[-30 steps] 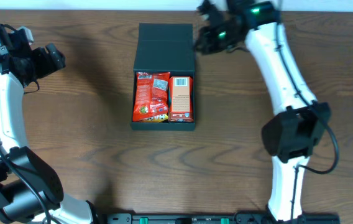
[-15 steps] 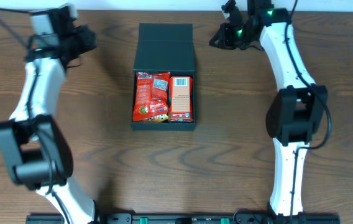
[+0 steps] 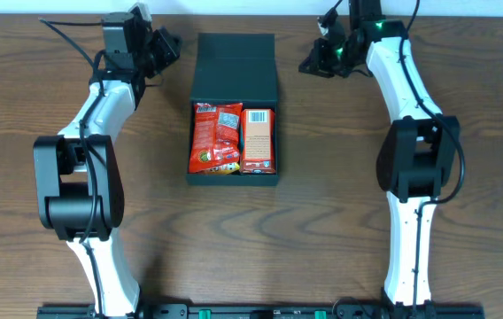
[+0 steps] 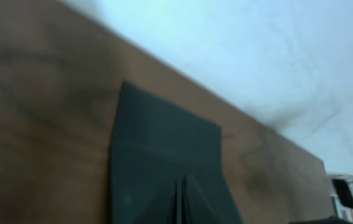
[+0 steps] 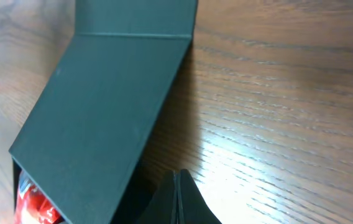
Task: Pack container
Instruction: 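Withdraw the right gripper and raise the left arm toward the lid, then push the black box lid closed with both grippers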
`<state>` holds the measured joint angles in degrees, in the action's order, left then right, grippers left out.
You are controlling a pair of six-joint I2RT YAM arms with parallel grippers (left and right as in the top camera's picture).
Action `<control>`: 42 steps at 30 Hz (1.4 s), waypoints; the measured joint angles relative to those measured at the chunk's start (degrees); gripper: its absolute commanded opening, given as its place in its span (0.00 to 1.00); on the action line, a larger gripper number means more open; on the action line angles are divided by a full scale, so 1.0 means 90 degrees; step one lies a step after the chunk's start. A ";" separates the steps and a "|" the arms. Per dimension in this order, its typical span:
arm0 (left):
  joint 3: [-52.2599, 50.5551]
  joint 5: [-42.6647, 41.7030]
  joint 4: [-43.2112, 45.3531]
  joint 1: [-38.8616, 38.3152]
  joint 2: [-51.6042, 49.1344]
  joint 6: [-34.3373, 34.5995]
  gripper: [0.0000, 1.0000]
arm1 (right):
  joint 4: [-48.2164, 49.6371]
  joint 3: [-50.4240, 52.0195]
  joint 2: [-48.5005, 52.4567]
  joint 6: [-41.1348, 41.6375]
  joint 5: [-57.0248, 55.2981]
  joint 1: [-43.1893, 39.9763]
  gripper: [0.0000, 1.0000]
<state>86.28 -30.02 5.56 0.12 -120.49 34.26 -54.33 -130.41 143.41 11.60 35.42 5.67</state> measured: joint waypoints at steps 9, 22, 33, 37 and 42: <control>0.0000 0.0192 -0.0826 -0.0002 -0.0017 -0.0148 0.06 | 0.0158 0.0000 0.0015 -0.0041 -0.0495 0.0119 0.02; 0.0000 -0.0027 -0.1168 -0.0002 -0.0568 -0.0168 0.06 | -0.0126 0.0002 0.0563 -0.0202 0.0415 0.0202 0.02; 0.0000 -0.0002 -0.1428 -0.0100 -0.0568 -0.0168 0.06 | -0.0129 0.0049 0.0571 -0.0248 0.0685 0.0539 0.02; 0.0000 -0.0002 -0.1433 -0.0104 -0.0568 -0.0168 0.06 | -0.0114 0.0131 0.0573 -0.0248 0.0918 0.0534 0.02; 0.0000 0.0022 -0.1472 -0.0102 -0.0568 -0.0168 0.06 | 0.0211 0.0177 0.0585 -0.0253 0.1333 0.0525 0.02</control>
<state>86.28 -29.82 -7.68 -0.80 -125.60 32.75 -52.42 -128.81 148.68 9.32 47.42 10.39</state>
